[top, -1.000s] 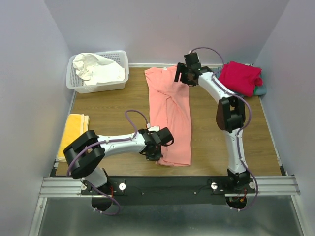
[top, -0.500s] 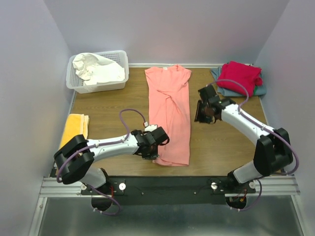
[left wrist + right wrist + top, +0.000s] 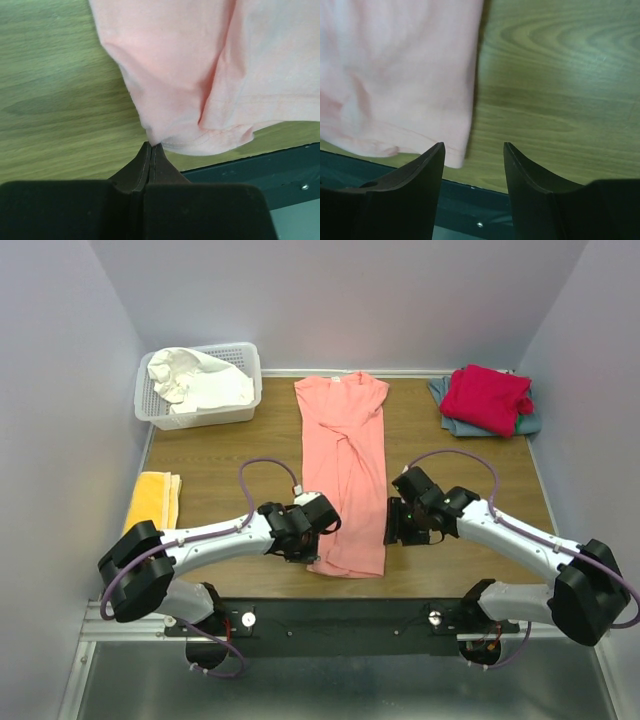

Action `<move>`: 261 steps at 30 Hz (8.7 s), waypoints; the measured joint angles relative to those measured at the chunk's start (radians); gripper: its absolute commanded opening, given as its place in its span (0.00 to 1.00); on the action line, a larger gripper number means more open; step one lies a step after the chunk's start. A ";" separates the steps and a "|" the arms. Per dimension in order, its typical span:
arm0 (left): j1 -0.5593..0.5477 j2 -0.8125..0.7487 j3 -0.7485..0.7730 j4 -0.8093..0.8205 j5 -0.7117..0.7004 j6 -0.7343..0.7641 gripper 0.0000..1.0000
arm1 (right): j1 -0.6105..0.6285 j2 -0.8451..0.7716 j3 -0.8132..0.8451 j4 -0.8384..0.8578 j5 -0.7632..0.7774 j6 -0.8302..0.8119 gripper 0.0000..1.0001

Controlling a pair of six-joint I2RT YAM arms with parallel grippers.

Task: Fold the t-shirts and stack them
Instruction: Fold the tshirt

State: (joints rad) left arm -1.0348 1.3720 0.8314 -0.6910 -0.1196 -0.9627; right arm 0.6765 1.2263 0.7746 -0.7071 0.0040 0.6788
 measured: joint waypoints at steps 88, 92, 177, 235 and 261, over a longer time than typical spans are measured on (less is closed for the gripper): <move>0.143 0.117 0.267 -0.136 -0.150 -0.092 0.00 | 0.154 0.120 0.168 0.016 0.232 0.058 0.01; 0.200 0.205 0.342 -0.137 -0.179 -0.051 0.00 | 0.092 0.185 0.216 0.025 0.284 0.014 0.01; 0.536 0.952 1.151 -0.013 -0.055 0.604 0.25 | -0.214 0.959 0.956 0.160 0.132 -0.243 0.47; 0.620 0.321 0.189 0.423 0.312 0.486 0.36 | -0.242 0.406 0.111 0.472 -0.039 -0.153 0.68; 0.620 0.363 0.111 0.572 0.398 0.478 0.26 | -0.242 0.452 0.097 0.607 -0.056 -0.104 0.08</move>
State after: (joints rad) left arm -0.4145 1.7351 0.9421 -0.1188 0.2783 -0.4847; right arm 0.4347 1.6783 0.8719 -0.1005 -0.0521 0.5747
